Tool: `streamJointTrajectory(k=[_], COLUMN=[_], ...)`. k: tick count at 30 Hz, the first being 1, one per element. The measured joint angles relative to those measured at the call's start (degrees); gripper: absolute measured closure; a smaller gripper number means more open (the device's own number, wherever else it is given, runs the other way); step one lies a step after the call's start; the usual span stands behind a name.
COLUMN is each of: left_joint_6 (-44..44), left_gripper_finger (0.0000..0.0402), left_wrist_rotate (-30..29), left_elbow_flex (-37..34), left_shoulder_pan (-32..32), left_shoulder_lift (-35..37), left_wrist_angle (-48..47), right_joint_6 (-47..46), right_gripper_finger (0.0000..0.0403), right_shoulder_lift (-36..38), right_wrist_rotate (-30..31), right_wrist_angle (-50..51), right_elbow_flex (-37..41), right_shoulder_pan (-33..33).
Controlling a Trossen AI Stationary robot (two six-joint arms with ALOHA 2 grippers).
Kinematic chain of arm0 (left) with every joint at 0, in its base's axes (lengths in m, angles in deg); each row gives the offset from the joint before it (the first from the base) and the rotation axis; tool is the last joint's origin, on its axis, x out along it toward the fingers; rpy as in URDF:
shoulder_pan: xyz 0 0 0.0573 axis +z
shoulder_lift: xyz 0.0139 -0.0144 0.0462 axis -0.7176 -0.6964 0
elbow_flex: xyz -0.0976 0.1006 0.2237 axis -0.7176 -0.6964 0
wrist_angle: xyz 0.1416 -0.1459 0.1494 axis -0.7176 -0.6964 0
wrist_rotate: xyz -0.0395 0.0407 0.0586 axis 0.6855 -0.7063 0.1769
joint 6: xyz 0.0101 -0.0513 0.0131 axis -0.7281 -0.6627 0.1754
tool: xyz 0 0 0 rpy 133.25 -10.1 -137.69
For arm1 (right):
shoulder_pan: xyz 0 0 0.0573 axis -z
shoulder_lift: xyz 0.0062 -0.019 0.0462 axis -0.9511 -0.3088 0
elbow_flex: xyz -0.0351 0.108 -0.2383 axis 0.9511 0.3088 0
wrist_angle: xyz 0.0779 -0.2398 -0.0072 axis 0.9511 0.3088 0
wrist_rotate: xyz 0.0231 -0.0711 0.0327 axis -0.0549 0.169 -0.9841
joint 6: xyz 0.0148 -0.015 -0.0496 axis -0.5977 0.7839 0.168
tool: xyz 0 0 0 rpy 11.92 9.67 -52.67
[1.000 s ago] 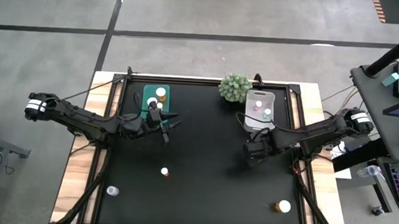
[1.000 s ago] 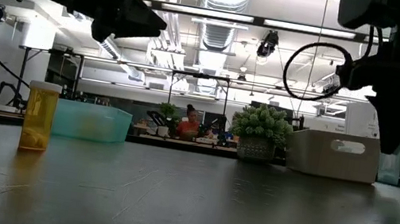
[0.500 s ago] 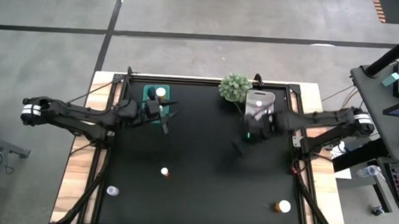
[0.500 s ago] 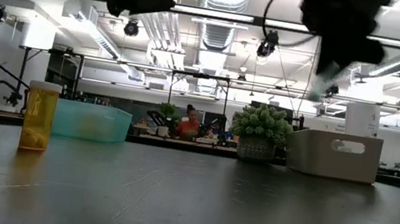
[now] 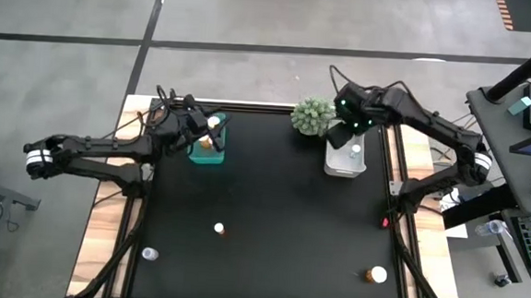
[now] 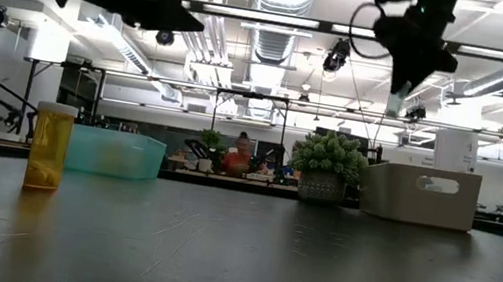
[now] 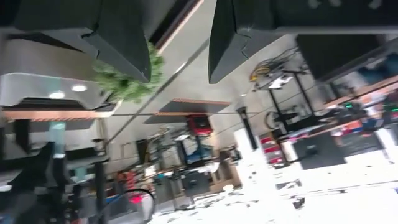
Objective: Pick and place medicine bottles into bin by pill shape (circle, oval)
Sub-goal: Put the blue tablet bottle into the white bin
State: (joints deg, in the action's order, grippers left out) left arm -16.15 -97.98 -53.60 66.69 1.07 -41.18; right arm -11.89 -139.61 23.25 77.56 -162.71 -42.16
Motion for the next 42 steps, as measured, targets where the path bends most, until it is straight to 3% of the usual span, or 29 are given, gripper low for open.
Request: streamJointTrajectory(k=[8, 21, 33, 42], left_joint_6=[0.49, 5.65, -2.61, -2.83], left_gripper_finger=[0.0256, 0.0256, 0.0256, 0.0256], left_wrist_rotate=[0.04, 0.11, 7.23, 7.52], left_elbow_flex=[0.88, 2.58, 2.45, 2.23], left_shoulder_pan=[7.19, 13.23, 12.63, 12.64], left_shoulder_lift=[0.54, -0.86, -0.49, -0.38], left_wrist_angle=[2.1, 11.22, 13.45, 13.44], right_joint_6=[5.02, 3.97, 5.37, 5.07], right_gripper_finger=[0.03, 0.03, 0.0298, 0.0274], right_shoulder_lift=[-0.38, -5.36, -12.27, -12.81], right_wrist_rotate=[-6.93, -8.23, -6.12, -5.1], right_wrist_angle=[-0.07, -13.71, -16.05, -16.38], right_elbow_flex=[7.0, 21.47, 22.27, 20.92], right_shoulder_pan=[6.18, 6.31, 6.31, 6.31])
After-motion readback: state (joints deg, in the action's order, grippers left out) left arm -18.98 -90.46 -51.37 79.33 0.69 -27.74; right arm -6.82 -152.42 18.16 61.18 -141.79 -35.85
